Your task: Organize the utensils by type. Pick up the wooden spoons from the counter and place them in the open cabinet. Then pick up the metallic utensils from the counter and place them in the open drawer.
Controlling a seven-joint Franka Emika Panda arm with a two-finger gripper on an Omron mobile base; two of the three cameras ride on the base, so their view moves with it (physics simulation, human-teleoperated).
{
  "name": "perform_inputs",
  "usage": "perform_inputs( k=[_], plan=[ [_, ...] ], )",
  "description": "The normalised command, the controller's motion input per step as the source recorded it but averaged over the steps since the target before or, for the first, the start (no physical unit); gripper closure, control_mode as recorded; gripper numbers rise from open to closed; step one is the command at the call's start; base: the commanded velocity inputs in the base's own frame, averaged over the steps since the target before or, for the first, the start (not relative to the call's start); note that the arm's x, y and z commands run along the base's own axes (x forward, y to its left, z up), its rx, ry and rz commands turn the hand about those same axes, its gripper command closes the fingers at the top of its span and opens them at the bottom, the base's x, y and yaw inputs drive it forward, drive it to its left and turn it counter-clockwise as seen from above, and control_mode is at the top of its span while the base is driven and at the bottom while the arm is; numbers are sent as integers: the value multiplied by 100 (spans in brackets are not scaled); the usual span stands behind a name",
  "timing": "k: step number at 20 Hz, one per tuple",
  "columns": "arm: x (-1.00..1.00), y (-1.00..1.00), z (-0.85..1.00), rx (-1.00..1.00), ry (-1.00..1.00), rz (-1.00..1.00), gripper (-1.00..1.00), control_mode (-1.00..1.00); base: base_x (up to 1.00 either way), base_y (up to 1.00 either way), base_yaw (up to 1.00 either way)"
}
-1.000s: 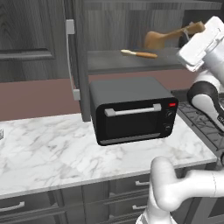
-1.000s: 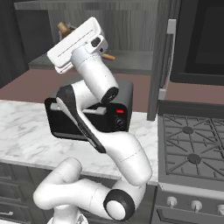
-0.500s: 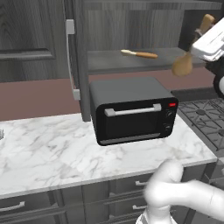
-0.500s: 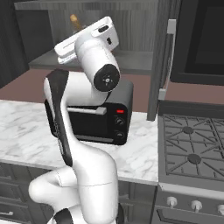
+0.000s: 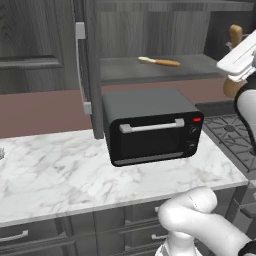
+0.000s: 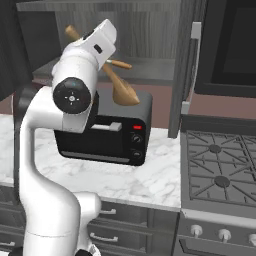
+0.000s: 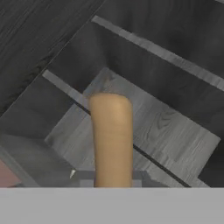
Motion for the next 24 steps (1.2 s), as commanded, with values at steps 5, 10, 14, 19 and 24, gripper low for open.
perform_inputs(
  k=[5, 10, 14, 19, 24],
  plan=[
    [1, 21, -26, -13, -7, -22, 100, -100, 0, 0, 0],
    [14, 30, 0, -11, 3, -12, 100, -100, 0, 0, 0],
    [15, 35, 0, -30, 0, -2, 100, -100, 0, 0, 0],
    [2, 19, 0, -34, -8, 0, 100, -100, 0, 0, 0],
    [4, 6, 0, -10, -7, 0, 100, -100, 0, 0, 0]
  ],
)
